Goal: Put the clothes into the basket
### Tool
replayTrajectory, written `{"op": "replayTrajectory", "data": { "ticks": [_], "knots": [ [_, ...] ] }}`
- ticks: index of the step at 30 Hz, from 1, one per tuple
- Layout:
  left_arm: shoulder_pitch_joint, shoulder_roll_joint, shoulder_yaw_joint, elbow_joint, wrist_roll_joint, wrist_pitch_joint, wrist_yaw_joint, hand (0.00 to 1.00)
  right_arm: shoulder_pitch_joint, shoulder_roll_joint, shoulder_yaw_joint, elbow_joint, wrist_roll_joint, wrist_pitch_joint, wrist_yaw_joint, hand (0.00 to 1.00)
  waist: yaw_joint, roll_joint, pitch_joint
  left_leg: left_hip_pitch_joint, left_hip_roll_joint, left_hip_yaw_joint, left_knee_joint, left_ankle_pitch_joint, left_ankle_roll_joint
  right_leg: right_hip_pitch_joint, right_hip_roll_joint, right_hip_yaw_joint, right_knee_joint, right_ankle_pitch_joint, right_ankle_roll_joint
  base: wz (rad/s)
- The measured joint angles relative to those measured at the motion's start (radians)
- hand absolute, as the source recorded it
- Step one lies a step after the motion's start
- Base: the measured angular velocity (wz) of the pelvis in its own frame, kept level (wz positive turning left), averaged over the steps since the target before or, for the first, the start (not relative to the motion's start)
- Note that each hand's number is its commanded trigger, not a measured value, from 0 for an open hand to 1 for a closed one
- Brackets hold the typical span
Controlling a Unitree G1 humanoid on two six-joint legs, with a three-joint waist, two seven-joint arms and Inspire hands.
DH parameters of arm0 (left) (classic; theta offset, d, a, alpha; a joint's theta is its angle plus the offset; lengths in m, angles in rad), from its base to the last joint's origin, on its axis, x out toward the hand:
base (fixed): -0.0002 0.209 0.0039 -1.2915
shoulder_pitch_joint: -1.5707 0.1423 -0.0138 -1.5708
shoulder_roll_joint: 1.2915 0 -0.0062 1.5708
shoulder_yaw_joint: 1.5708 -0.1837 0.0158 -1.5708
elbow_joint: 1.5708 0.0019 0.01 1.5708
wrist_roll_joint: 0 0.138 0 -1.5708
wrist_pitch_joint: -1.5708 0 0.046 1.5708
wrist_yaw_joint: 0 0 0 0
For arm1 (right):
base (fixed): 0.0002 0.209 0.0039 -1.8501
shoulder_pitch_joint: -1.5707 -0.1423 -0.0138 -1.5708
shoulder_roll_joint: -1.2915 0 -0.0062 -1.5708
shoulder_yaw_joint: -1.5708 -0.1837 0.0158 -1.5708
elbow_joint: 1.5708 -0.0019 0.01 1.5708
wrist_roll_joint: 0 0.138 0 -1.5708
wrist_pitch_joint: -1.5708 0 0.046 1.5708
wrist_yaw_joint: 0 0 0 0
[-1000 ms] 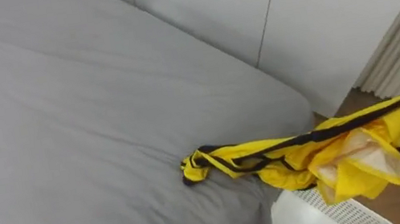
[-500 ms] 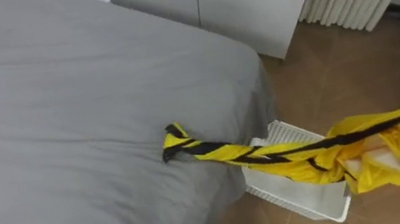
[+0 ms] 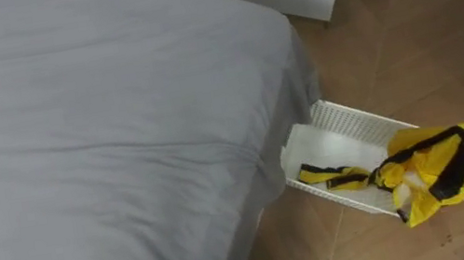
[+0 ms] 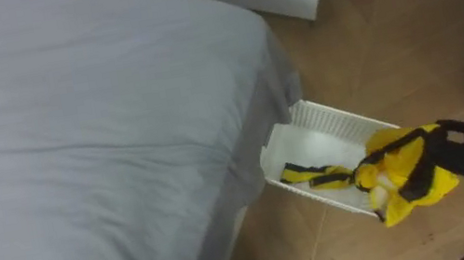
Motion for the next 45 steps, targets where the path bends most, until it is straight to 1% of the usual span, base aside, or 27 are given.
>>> {"op": "replayTrajectory", "data": {
  "ticks": [1,2,4,5,6,7,9,10,11,12,14,15,17,18,21,27,34,38,41,43,45],
  "knots": [
    [-0.002,0.000,-0.001,0.000,0.000,-0.001,0.000,0.00,-0.001,0.000,0.004,0.006,-0.002,-0.003,0.000,1.00,0.003,0.000,-0.0001,-0.002,0.000,-0.003,0.000,0.000,0.000,-0.002,0.000,-0.001,0.000,0.000,0.000,0.09],
    [-0.002,0.001,-0.009,0.000,-0.006,-0.010,0.000,0.00,-0.009,-0.001,0.016,0.017,-0.005,-0.009,-0.005,1.00,0.005,0.000,0.0000,-0.006,-0.001,-0.001,-0.001,0.000,0.001,-0.009,-0.001,-0.004,0.004,0.000,-0.001,0.09],
    [-0.002,0.002,-0.031,0.000,-0.020,-0.020,0.000,0.00,-0.019,-0.003,0.035,0.028,-0.010,-0.011,-0.024,1.00,0.008,0.000,-0.0002,-0.010,-0.005,-0.002,-0.003,0.003,0.004,-0.018,-0.002,-0.007,0.014,-0.005,-0.004,0.07],
    [-0.004,0.005,-0.038,0.000,-0.032,-0.022,0.000,0.00,-0.027,-0.004,0.057,0.041,-0.013,-0.015,-0.035,0.82,0.011,0.000,-0.0005,-0.013,-0.012,-0.004,-0.007,0.004,0.007,-0.022,-0.003,-0.008,0.015,-0.006,-0.005,0.08],
    [-0.004,0.008,-0.050,0.001,-0.049,-0.023,0.002,0.00,-0.033,-0.004,0.079,0.056,-0.014,-0.019,-0.038,0.50,0.012,0.000,-0.0005,-0.021,-0.014,-0.010,-0.011,0.008,0.012,-0.030,-0.004,-0.012,0.015,-0.006,-0.006,0.08],
    [-0.004,0.010,-0.055,0.001,-0.052,-0.024,0.002,0.00,-0.035,-0.003,0.089,0.063,-0.014,-0.019,-0.038,0.00,0.014,0.000,-0.0005,-0.024,-0.014,-0.011,-0.013,0.009,0.014,-0.032,-0.005,-0.013,0.015,-0.006,-0.006,0.15],
    [-0.009,0.013,-0.077,0.000,-0.056,-0.032,0.003,0.00,-0.037,0.000,0.115,0.093,-0.014,-0.019,-0.038,0.00,0.018,0.005,-0.0037,-0.039,-0.014,-0.029,-0.016,0.012,0.016,-0.045,-0.011,-0.028,0.015,-0.004,-0.015,0.20],
    [-0.011,0.013,-0.078,0.000,-0.056,-0.033,0.003,0.00,-0.038,0.002,0.117,0.099,-0.014,-0.019,-0.038,0.00,0.021,0.005,-0.0037,-0.041,-0.015,-0.032,-0.015,0.012,0.016,-0.046,-0.012,-0.033,0.014,-0.004,-0.016,0.22],
    [-0.015,0.013,-0.085,0.000,-0.057,-0.036,0.005,0.00,-0.036,0.006,0.120,0.109,-0.013,-0.019,-0.043,0.00,0.025,0.005,-0.0040,-0.042,-0.015,-0.040,-0.015,0.015,0.016,-0.046,-0.014,-0.042,0.015,-0.003,-0.023,0.20],
    [-0.015,0.014,-0.091,0.000,-0.063,-0.042,0.007,0.00,-0.037,0.010,0.126,0.120,-0.012,-0.020,-0.047,0.00,0.027,0.005,-0.0039,-0.044,-0.015,-0.052,-0.015,0.032,0.017,-0.046,-0.015,-0.053,0.018,-0.008,-0.028,0.21],
    [-0.013,0.015,-0.099,-0.004,-0.063,-0.051,0.009,0.00,-0.038,0.011,0.137,0.125,-0.011,-0.025,-0.049,0.00,0.030,0.004,-0.0042,-0.050,-0.015,-0.061,-0.008,0.056,0.016,-0.052,-0.018,-0.068,0.031,-0.019,-0.031,0.26],
    [-0.014,0.020,-0.114,-0.013,-0.063,-0.053,0.009,0.00,-0.041,0.012,0.138,0.129,-0.007,-0.033,-0.049,0.00,0.030,0.006,-0.0052,-0.060,-0.017,-0.073,0.002,0.058,0.013,-0.060,-0.023,-0.081,0.034,-0.023,-0.032,0.29],
    [-0.014,0.024,-0.118,-0.019,-0.063,-0.055,0.009,0.00,-0.047,0.020,0.142,0.133,-0.005,-0.034,-0.048,0.00,0.032,0.002,-0.0053,-0.066,-0.022,-0.091,0.008,0.068,0.009,-0.063,-0.028,-0.093,0.043,-0.031,-0.035,0.28],
    [-0.014,0.024,-0.119,-0.021,-0.063,-0.059,0.009,0.00,-0.047,0.022,0.143,0.134,-0.005,-0.035,-0.045,0.00,0.032,0.001,-0.0053,-0.072,-0.023,-0.111,0.021,0.068,0.009,-0.064,-0.033,-0.101,0.050,-0.043,-0.030,0.24],
    [-0.009,0.024,-0.119,-0.031,-0.063,-0.065,0.018,0.00,-0.062,0.034,0.153,0.134,0.004,-0.041,-0.044,0.00,0.032,-0.004,-0.0046,-0.078,-0.023,-0.138,0.032,0.069,0.009,-0.064,-0.035,-0.106,0.049,-0.049,-0.029,0.08],
    [-0.005,0.025,-0.121,-0.041,-0.063,-0.067,0.024,0.00,-0.073,0.038,0.192,0.137,0.036,-0.042,-0.044,0.00,0.032,-0.008,-0.0043,-0.081,-0.024,-0.149,0.037,0.069,0.008,-0.062,-0.036,-0.107,0.048,-0.053,-0.032,0.00],
    [-0.002,0.024,-0.126,-0.040,-0.065,-0.067,0.024,0.00,-0.068,0.047,0.206,0.145,0.027,-0.041,-0.020,0.00,0.039,-0.008,-0.0046,-0.075,-0.024,-0.147,0.036,0.068,0.008,-0.055,-0.036,-0.107,0.047,-0.055,-0.033,0.00],
    [0.001,0.018,-0.126,-0.040,-0.065,-0.067,0.024,0.00,-0.064,0.052,0.203,0.140,0.024,-0.041,0.002,0.00,0.042,-0.008,-0.0047,-0.053,-0.025,-0.150,0.036,0.068,0.008,-0.030,-0.038,-0.110,0.044,-0.054,-0.040,0.01],
    [0.003,0.014,-0.131,-0.038,-0.062,-0.067,0.024,0.00,-0.042,0.053,0.201,0.111,0.024,-0.041,0.023,0.00,0.045,-0.007,-0.0049,-0.025,-0.027,-0.164,0.036,0.068,0.008,0.003,-0.046,-0.127,0.041,-0.060,-0.041,0.13],
    [0.002,0.013,-0.142,-0.037,-0.060,-0.067,0.023,0.00,-0.024,0.055,0.194,0.103,0.028,-0.041,0.026,0.00,0.058,-0.007,-0.0055,0.003,-0.026,-0.170,0.034,0.068,0.008,0.040,-0.051,-0.141,0.026,-0.060,-0.042,0.19],
    [0.003,0.013,-0.156,-0.045,-0.035,-0.067,0.019,0.00,0.001,0.062,0.192,0.096,0.028,-0.042,0.026,0.00,0.072,-0.006,-0.0072,0.037,-0.026,-0.199,0.026,0.068,0.007,0.085,-0.060,-0.173,0.007,-0.064,-0.043,0.32]
  ]
}}
